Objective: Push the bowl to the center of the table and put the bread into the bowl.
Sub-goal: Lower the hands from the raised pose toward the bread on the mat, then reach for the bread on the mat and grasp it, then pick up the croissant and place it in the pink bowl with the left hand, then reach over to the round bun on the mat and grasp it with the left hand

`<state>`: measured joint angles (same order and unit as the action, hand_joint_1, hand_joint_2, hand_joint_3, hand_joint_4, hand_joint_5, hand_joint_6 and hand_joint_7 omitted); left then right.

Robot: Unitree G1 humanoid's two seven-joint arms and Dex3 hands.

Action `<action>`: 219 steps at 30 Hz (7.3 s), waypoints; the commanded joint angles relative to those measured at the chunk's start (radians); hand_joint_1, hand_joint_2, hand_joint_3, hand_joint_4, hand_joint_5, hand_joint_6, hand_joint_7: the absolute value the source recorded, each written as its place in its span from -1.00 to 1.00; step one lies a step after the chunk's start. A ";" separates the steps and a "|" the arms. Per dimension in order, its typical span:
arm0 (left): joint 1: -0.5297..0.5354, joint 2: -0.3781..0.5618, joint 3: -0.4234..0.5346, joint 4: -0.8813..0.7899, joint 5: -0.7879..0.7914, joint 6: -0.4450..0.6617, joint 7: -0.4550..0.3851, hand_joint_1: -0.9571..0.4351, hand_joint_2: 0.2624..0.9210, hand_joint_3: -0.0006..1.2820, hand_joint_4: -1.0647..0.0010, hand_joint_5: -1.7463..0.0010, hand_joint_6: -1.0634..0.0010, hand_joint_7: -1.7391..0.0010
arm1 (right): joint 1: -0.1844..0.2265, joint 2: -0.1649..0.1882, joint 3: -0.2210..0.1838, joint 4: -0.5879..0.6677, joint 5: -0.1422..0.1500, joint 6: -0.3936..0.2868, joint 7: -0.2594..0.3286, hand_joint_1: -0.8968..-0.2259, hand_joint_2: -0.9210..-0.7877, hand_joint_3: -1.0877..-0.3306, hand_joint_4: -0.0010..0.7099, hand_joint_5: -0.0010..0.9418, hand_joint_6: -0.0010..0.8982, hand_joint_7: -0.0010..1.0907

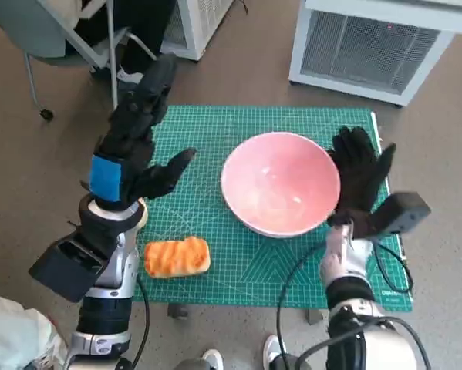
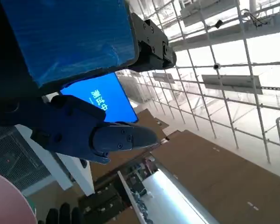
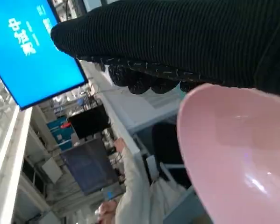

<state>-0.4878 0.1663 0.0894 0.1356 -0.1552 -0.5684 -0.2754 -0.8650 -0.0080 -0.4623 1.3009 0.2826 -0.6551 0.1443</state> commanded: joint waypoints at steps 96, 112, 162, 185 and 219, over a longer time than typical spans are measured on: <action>0.427 0.343 -0.401 -0.409 0.866 0.965 -0.180 0.00 1.00 -0.96 -0.11 0.73 0.32 0.31 | 0.123 -0.123 0.328 -0.835 0.015 -0.174 0.296 0.07 -1.00 -0.18 -0.37 -0.81 -1.00 0.30; 0.445 0.384 -0.253 -0.495 0.714 0.767 -0.129 0.38 0.21 -0.01 -0.13 -0.64 0.05 -0.52 | 0.131 -0.117 0.330 -0.834 0.014 -0.180 0.293 0.07 -1.00 -0.18 -0.40 -0.77 -1.00 0.26; -0.445 0.123 -0.492 0.153 0.748 0.596 -0.099 0.28 1.00 -0.71 -0.09 -0.22 0.13 -0.59 | 0.162 -0.127 0.330 -0.876 -0.007 -0.196 0.278 0.04 -1.00 -0.20 -1.00 0.07 -1.00 0.19; -0.366 0.216 -0.377 0.034 0.588 0.506 -0.271 -0.30 1.00 -0.91 0.93 0.99 0.54 0.99 | 0.172 -0.123 0.336 -0.890 -0.027 -0.193 0.253 -0.03 -1.00 -0.19 -1.00 0.07 -1.00 0.19; 0.174 0.644 0.090 -0.209 0.389 0.414 -0.282 -0.30 1.00 -0.88 0.50 0.98 0.27 0.94 | 0.164 -0.124 0.344 -0.876 -0.006 -0.189 0.263 0.01 -1.00 -0.17 -1.00 0.06 -1.00 0.17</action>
<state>-0.3449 0.7873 0.1744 -0.0875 0.2236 -0.1642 -0.5586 -0.7011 -0.1328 -0.1176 0.4034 0.2783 -0.8431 0.4027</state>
